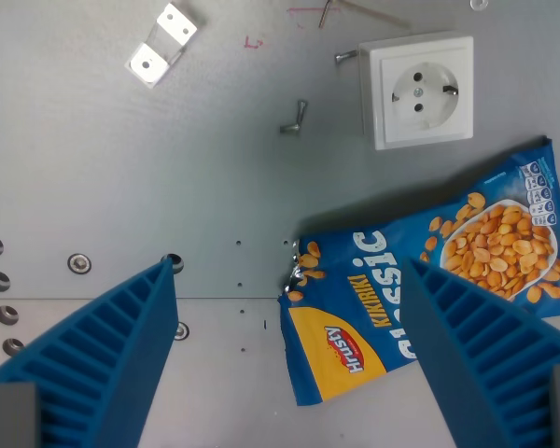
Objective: Rotate around base positive x
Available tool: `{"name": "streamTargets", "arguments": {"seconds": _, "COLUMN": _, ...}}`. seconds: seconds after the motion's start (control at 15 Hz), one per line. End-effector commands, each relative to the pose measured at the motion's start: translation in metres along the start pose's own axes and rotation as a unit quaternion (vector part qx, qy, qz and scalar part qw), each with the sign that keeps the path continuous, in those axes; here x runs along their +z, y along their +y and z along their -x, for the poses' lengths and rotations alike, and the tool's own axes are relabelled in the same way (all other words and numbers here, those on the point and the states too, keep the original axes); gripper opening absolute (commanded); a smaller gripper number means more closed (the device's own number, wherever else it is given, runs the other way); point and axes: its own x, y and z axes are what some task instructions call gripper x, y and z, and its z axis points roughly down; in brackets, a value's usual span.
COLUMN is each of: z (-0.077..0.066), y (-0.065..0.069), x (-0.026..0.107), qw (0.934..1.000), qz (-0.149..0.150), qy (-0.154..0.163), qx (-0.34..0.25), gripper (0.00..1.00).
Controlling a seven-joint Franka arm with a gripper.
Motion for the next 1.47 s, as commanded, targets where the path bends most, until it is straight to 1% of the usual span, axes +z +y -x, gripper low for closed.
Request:
{"name": "streamTargets", "arguments": {"seconds": 0.07, "z": 0.0002, "y": 0.0000, "x": -0.0023, "qw": 1.0000, "qz": -0.006, "qy": 0.003, "qx": 0.000, "gripper": 1.00}}
{"name": "streamTargets", "arguments": {"seconds": 0.73, "z": 0.0002, "y": 0.0000, "x": -0.0023, "qw": 0.9973, "qz": -0.073, "qy": 0.005, "qx": -0.001, "gripper": 1.00}}
{"name": "streamTargets", "arguments": {"seconds": 1.07, "z": 0.0002, "y": 0.0000, "x": -0.0023, "qw": 0.9943, "qz": -0.106, "qy": 0.006, "qx": -0.001, "gripper": 1.00}}
{"name": "streamTargets", "arguments": {"seconds": 1.47, "z": 0.0002, "y": 0.0000, "x": -0.0023, "qw": 0.9893, "qz": -0.146, "qy": 0.007, "qx": -0.001, "gripper": 1.00}}
